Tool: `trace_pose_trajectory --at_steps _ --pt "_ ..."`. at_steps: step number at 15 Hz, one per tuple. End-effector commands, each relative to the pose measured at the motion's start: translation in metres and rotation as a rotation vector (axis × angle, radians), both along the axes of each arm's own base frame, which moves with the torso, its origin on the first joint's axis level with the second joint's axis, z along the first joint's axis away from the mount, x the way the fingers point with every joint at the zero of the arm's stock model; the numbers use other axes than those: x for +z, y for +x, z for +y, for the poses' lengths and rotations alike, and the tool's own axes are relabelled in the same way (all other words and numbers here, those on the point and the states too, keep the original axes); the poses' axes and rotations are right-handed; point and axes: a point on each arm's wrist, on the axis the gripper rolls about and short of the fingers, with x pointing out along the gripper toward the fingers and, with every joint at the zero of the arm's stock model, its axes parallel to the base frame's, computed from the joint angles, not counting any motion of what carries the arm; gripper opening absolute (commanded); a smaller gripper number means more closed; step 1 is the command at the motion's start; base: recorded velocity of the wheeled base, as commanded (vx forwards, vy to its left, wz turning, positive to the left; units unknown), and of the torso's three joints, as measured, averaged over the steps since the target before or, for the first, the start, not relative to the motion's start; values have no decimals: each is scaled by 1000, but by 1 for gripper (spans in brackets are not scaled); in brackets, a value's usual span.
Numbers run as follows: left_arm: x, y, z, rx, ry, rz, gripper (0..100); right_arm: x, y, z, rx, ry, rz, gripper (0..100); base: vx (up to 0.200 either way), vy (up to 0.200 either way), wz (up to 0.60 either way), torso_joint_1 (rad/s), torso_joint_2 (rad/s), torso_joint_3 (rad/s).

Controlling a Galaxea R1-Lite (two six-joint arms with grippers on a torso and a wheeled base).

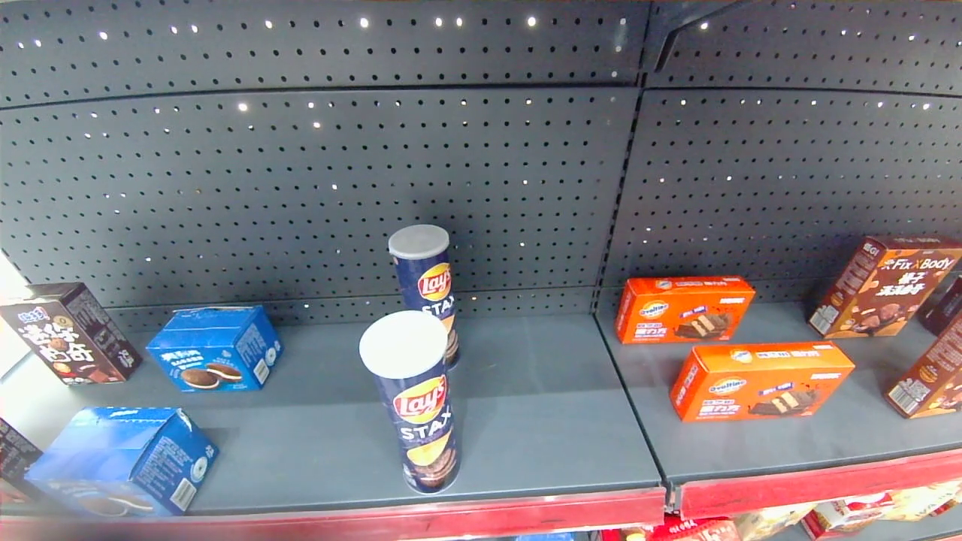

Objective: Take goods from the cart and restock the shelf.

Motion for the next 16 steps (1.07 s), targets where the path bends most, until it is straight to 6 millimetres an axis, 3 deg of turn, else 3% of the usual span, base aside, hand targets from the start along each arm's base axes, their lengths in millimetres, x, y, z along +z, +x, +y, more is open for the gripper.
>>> trace_pose_trajectory --at_steps 1,2,4,7,10,16 --pt "-1 0 6 242 -430 15 100 0 0 0 -14 1 2 100 0 0 0 0 0 0" --pt "-7 0 6 240 -645 69 100 1 -1 -1 -28 6 -1 100 0 0 0 0 0 0" --pt "-9 1 6 220 -784 76 100 0 -2 -2 -62 -8 11 100 0 0 0 0 0 0" --pt "-10 1 5 213 -753 81 100 1 -2 -2 -80 -21 18 100 0 0 0 0 0 0" --pt "-11 3 2 85 -585 93 100 2 -3 -3 -94 -21 18 100 0 0 0 0 0 0" --pt "-12 3 2 90 -692 110 100 0 -22 -16 -174 -53 32 100 0 0 0 0 0 0"
